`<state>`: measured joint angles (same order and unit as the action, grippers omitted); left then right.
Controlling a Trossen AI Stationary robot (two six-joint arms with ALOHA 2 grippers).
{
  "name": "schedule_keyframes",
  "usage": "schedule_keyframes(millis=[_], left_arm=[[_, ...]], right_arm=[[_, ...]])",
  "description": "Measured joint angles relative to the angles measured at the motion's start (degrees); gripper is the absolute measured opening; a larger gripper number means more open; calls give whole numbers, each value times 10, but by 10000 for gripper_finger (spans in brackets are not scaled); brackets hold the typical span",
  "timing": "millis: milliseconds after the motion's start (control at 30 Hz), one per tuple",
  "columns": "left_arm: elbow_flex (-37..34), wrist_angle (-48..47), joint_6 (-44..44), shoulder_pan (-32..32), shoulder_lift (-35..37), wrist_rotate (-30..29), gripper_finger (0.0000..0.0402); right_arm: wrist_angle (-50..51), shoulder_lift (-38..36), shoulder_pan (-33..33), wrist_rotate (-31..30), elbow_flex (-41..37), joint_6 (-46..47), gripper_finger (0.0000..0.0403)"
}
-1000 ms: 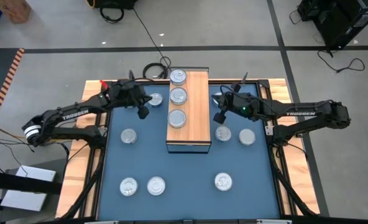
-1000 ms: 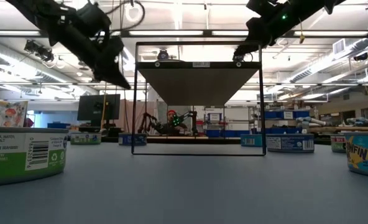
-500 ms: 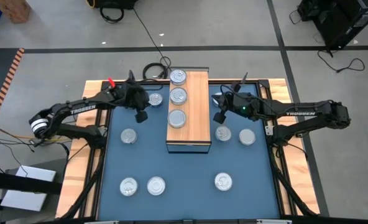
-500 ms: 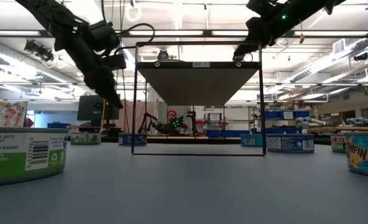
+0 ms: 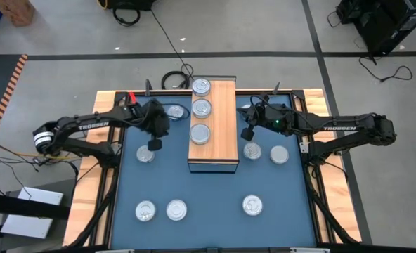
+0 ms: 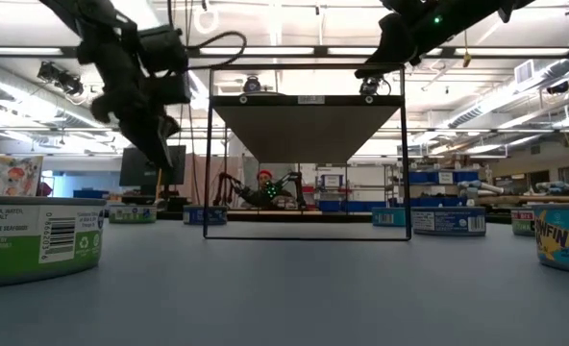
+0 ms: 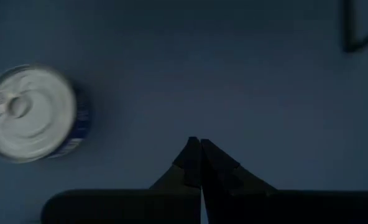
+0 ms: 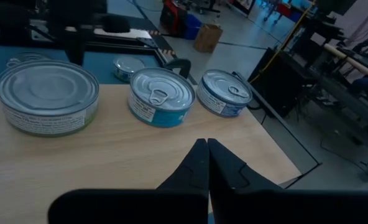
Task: Stack canned seafood by type on shelf
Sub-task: Put the blue tuna can on the shelf
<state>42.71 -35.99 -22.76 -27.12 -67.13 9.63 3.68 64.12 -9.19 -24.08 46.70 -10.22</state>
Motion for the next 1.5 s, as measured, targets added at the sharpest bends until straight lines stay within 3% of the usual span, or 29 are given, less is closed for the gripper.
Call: schedule_keyframes(millis=[267,467,700,867,1000,1233,1500], left_arm=[[30,-111,38,60,0,0,1],[30,-176,235,91,0,-12,9],[30,-175,372,158,0,-111,48],[30,-185,460,216,0,-117,71],[30,-220,520,272,0,-122,76],[30,-238,598,364,0,-195,76],[30,-237,664,425,0,-258,76]], right_arm=[[2,0,0,0,0,1,4],[14,0,2,0,0,1,4],[15,0,2,0,0,0,4],[15,0,2,0,0,1,4],[16,0,2,0,0,1,4],[16,0,12,0,0,2,4],[16,0,20,0,0,1,4]])
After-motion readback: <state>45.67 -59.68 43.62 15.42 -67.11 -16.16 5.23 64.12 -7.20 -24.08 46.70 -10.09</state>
